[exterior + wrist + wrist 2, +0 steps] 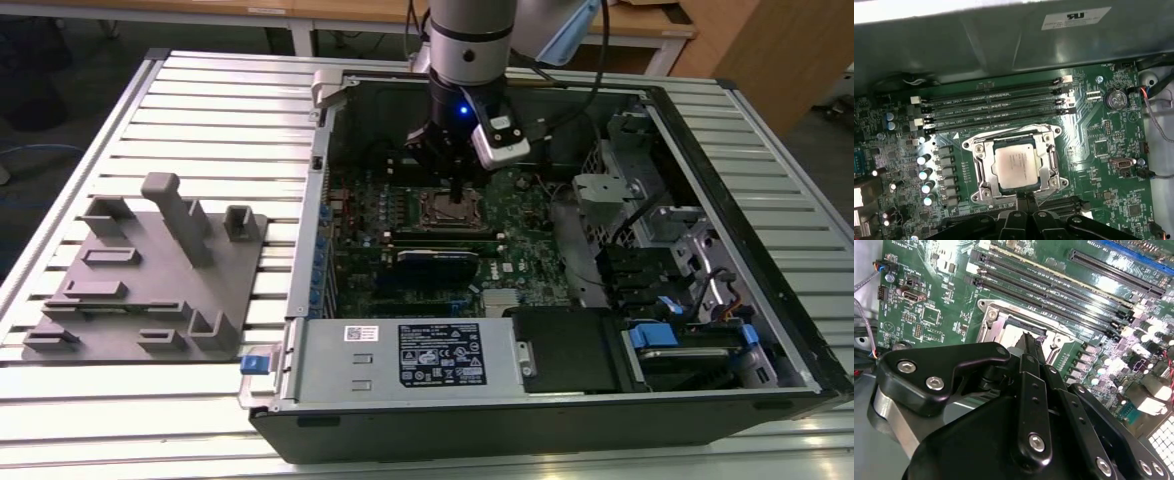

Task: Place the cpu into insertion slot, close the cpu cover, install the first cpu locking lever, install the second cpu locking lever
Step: 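Install the second cpu locking lever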

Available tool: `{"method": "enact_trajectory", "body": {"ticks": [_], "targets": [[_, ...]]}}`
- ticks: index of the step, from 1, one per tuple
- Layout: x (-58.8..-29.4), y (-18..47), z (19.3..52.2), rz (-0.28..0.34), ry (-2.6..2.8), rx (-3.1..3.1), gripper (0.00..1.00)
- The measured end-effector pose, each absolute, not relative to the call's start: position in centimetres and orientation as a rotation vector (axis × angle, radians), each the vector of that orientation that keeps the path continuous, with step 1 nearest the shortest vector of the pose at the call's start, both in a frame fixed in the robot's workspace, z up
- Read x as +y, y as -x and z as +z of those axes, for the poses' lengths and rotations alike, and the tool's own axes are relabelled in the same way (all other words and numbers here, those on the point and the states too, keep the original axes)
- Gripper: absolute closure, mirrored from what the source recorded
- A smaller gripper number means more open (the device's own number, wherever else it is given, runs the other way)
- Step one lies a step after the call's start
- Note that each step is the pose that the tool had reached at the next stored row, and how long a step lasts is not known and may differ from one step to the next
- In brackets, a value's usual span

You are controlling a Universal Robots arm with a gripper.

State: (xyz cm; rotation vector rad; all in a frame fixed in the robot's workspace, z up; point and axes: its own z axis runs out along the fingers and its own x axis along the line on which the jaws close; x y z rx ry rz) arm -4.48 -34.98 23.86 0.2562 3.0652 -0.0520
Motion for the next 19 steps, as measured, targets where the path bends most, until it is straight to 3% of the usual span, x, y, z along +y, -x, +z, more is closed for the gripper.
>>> {"method": "enact_trajectory", "body": {"ticks": [19], "targets": [[-36.5, 4.5, 23.9, -0.052, -0.256, 3.065, 0.9]]}}
